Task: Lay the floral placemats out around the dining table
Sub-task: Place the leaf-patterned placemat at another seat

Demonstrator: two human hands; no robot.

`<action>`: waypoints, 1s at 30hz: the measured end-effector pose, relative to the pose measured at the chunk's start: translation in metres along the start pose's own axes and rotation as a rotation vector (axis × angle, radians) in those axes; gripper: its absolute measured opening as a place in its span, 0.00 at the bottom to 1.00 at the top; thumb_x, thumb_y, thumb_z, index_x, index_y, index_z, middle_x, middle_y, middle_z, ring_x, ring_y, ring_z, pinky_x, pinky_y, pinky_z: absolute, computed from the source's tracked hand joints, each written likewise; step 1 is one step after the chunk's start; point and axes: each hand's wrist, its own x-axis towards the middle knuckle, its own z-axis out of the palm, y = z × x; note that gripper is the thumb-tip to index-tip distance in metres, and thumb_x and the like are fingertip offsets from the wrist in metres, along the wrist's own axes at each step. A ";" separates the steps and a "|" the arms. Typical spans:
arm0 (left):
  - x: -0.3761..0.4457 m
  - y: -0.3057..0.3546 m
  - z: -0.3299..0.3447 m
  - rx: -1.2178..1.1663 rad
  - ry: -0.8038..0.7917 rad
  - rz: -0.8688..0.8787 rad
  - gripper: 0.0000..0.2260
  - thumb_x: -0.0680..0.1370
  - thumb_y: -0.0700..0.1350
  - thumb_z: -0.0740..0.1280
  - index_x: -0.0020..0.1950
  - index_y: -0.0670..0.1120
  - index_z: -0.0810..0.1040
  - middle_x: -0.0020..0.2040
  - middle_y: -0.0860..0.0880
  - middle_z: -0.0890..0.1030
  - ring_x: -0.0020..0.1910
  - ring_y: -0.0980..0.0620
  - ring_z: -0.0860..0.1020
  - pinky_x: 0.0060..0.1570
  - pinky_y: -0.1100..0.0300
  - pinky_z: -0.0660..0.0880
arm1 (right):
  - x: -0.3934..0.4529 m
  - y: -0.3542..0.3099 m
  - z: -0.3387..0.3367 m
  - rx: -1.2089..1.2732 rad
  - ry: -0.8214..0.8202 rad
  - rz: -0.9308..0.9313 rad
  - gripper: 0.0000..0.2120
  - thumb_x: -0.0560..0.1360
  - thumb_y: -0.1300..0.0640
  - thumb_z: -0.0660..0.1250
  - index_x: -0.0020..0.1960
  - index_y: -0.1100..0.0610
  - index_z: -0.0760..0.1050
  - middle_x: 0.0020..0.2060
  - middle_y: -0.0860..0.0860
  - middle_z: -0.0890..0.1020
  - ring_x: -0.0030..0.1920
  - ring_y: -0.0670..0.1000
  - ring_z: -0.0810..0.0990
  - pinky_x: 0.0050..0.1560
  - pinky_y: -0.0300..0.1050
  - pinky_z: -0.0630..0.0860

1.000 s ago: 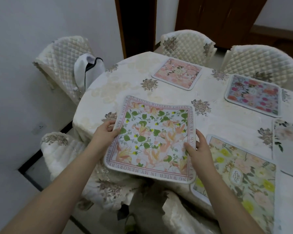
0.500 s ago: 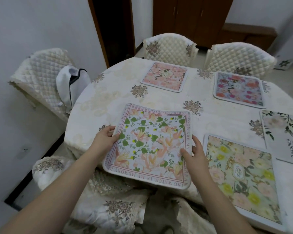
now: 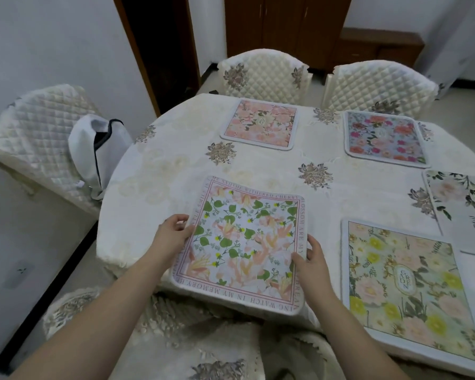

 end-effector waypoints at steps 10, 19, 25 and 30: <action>0.080 -0.022 -0.031 0.058 -0.091 -0.017 0.08 0.77 0.42 0.70 0.56 0.44 0.79 0.50 0.45 0.82 0.48 0.43 0.83 0.52 0.44 0.80 | 0.025 0.008 0.084 -0.088 0.152 0.100 0.19 0.82 0.58 0.58 0.72 0.49 0.62 0.61 0.49 0.77 0.51 0.51 0.82 0.50 0.58 0.81; 0.102 -0.048 -0.030 0.287 -0.070 -0.001 0.05 0.77 0.47 0.69 0.52 0.48 0.80 0.48 0.50 0.83 0.45 0.49 0.82 0.49 0.46 0.80 | 0.039 0.019 0.087 -0.231 0.218 0.080 0.16 0.80 0.61 0.60 0.68 0.53 0.69 0.48 0.47 0.80 0.42 0.49 0.83 0.40 0.49 0.82; 0.104 -0.055 -0.032 0.378 -0.020 0.069 0.09 0.78 0.48 0.69 0.55 0.46 0.81 0.45 0.52 0.82 0.44 0.51 0.81 0.47 0.51 0.79 | 0.046 0.032 0.081 -0.391 0.209 -0.012 0.13 0.78 0.64 0.60 0.57 0.54 0.78 0.40 0.52 0.83 0.37 0.55 0.83 0.37 0.56 0.82; 0.099 -0.058 -0.032 0.419 0.015 0.117 0.08 0.78 0.47 0.69 0.55 0.46 0.79 0.42 0.53 0.81 0.40 0.56 0.78 0.38 0.60 0.72 | 0.047 0.039 0.078 -0.491 0.203 -0.032 0.08 0.78 0.62 0.63 0.53 0.54 0.79 0.39 0.52 0.82 0.36 0.52 0.80 0.33 0.46 0.77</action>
